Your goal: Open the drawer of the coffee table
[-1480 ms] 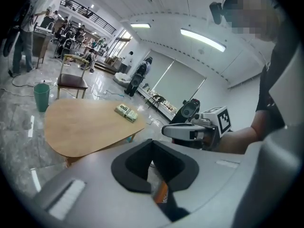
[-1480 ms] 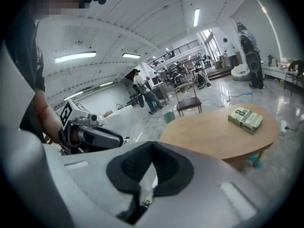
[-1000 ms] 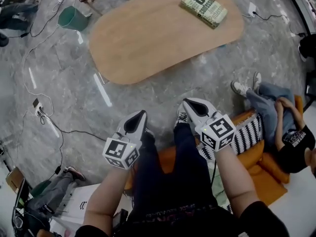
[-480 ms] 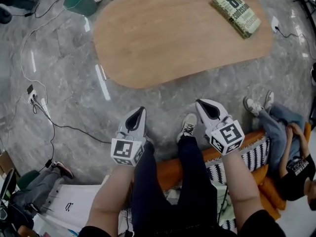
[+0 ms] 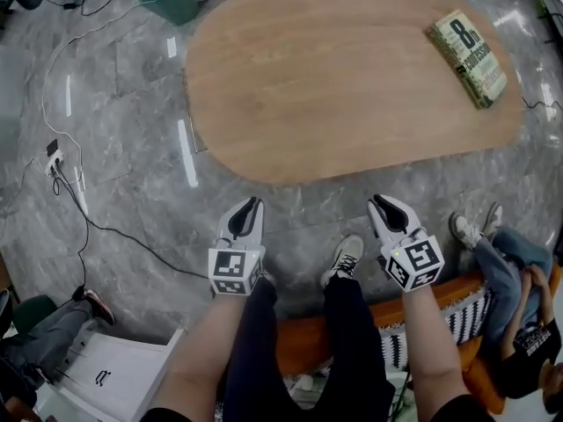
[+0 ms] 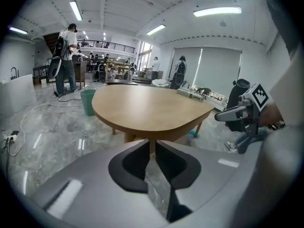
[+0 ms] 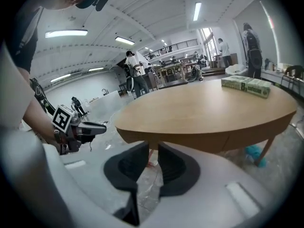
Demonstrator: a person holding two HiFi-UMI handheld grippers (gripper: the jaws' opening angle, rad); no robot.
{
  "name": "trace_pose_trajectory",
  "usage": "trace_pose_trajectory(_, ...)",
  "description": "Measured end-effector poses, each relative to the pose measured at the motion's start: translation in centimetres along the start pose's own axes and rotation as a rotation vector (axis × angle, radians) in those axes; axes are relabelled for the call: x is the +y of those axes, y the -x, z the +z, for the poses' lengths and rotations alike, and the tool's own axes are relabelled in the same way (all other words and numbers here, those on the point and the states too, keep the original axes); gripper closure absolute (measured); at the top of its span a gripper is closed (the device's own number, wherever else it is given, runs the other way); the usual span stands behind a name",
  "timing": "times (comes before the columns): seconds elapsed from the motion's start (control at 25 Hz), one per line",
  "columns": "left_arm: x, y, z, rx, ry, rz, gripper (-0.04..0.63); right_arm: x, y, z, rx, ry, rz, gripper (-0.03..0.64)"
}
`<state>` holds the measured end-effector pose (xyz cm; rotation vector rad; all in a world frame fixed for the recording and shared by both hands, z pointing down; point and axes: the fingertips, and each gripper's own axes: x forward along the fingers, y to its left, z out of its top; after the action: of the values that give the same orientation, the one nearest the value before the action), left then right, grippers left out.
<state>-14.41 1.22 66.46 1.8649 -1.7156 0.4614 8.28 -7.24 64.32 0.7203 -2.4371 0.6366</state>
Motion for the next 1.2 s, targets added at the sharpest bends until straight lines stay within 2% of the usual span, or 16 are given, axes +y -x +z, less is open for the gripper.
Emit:
trace_pose_trajectory(0.12,1.6,-1.6,-1.0,-0.008,-0.012,0.001,0.544,-1.1,-2.0,-1.8,0.012,0.011,-0.015,0.564)
trace_pose_trajectory(0.36,3.8,-4.7,-3.2,-0.017,-0.045,0.008,0.477,-4.1,-5.3,-4.9,0.02,-0.003,-0.034,0.521)
trace_pose_trajectory(0.52,4.4,-6.5,-4.2,-0.028,-0.076,-0.021,0.423,-5.5,-6.7,-6.6,0.025,0.001,-0.04,0.487)
trace_pose_trajectory(0.68,4.9,-8.2,-4.1,-0.062,-0.136,-0.053,0.419,-7.2,-8.4,-7.7,0.026,0.029,-0.064,0.462)
trace_pose_trajectory(0.84,4.8,-8.8,-3.8,-0.084,-0.196,-0.07,0.419,-9.9,-9.6,-9.1,0.027,0.041,-0.123,0.457)
trace_pose_trajectory(1.08,4.3,-9.5,-3.7,-0.13,-0.172,-0.066,0.416,-15.2,-9.0,-8.6,-0.017,0.0,-0.193,0.422)
trace_pose_trajectory(1.2,3.9,-9.6,-3.8,-0.143,-0.161,-0.077,0.417,-16.2,-8.7,-8.1,-0.031,0.03,-0.197,0.42)
